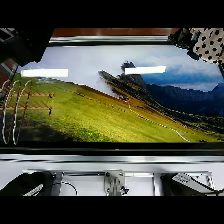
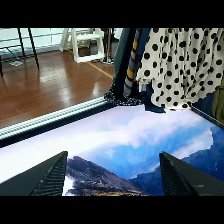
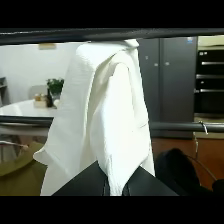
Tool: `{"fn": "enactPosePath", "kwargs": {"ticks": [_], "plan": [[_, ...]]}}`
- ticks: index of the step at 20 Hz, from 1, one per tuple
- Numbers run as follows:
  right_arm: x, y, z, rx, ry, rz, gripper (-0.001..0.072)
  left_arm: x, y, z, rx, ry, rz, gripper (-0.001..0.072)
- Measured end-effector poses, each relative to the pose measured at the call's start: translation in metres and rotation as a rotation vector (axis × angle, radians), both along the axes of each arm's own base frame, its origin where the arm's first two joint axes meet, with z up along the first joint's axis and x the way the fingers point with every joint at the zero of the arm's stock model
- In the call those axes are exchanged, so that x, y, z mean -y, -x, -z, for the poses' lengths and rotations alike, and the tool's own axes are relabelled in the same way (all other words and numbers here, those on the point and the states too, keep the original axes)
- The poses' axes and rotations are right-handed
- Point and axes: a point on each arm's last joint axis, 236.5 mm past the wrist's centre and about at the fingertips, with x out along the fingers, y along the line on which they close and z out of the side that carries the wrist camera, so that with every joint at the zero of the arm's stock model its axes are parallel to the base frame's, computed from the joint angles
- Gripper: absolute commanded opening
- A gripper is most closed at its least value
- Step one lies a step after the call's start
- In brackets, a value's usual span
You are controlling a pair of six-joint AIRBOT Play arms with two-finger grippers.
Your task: Fold the shirts.
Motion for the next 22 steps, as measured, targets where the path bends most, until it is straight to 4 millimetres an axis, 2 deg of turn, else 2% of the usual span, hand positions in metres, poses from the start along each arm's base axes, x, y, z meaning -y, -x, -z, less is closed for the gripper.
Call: {"fn": "enactPosePath", "kwargs": {"ticks": [3,7,12,15,18,22], "plan": [[-0.006,-0.006,0.0,0.013,-0.012,-0.04,0.0067,-0.001,-0.002,-0.003,0.012,0.009,-0.005,0.0672],[-0.004,-0.017,0.029,0.003,-0.143,-0.088,0.0067,-0.002,-0.003,-0.01,0.038,0.027,-0.015,0.0672],[-0.012,-0.027,0.045,-0.037,-0.212,-0.138,0.0066,-0.006,-0.005,-0.022,0.077,0.053,-0.032,0.0672],[-0.018,-0.028,0.044,-0.059,-0.211,-0.15,0.0066,-0.008,-0.007,-0.024,0.094,0.05,-0.045,0.0672],[-0.023,-0.026,0.032,-0.062,-0.166,-0.154,0.0066,-0.009,-0.008,-0.025,0.101,0.046,-0.051,0.0672],[-0.022,-0.027,0.032,-0.072,-0.162,-0.154,0.0066,-0.01,-0.008,-0.026,0.107,0.043,-0.056,0.0672]]}}
